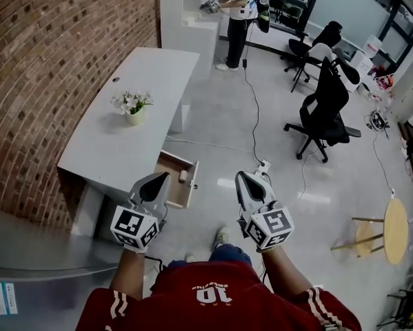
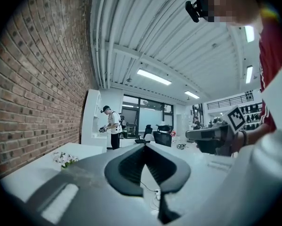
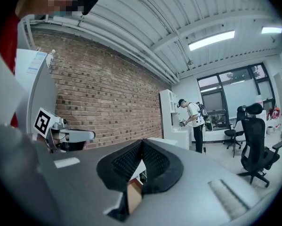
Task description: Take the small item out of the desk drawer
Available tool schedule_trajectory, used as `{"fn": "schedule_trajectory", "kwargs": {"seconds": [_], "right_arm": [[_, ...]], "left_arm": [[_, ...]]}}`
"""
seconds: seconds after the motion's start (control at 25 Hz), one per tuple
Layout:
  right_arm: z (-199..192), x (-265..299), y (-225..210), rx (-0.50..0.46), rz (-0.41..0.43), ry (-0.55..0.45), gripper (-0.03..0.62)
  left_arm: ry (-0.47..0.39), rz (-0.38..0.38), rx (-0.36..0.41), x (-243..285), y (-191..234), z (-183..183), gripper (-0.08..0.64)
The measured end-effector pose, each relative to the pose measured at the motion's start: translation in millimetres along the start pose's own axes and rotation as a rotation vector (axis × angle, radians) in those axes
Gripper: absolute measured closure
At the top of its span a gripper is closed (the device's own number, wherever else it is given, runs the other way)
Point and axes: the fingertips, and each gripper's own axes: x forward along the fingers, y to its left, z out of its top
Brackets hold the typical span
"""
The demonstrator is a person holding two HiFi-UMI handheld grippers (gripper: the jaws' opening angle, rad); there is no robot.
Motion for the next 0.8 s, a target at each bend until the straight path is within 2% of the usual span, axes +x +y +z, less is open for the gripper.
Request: {"fn": "schedule_trajectory", "kwargs": {"seconds": [0.28, 0.56, 0.8], "right_arm": [[-3.1, 28.1, -18.8, 0.019, 0.017, -0.005, 0.601], [7.5, 71.6, -45.9, 0.019, 0.083, -0.047, 0.601], [16.8, 109.7, -69.6, 0.005, 0.129, -0.057, 0.601]], "left_arm": [[0.005, 0.008, 0.005, 27.1, 11.6, -1.6, 0.557], [-0.006, 0.024, 0.062, 65.7, 22.6, 5.1, 0.557], [-0.039, 0.065, 0.050, 98.8, 40.2, 11.6, 0.557]]}}
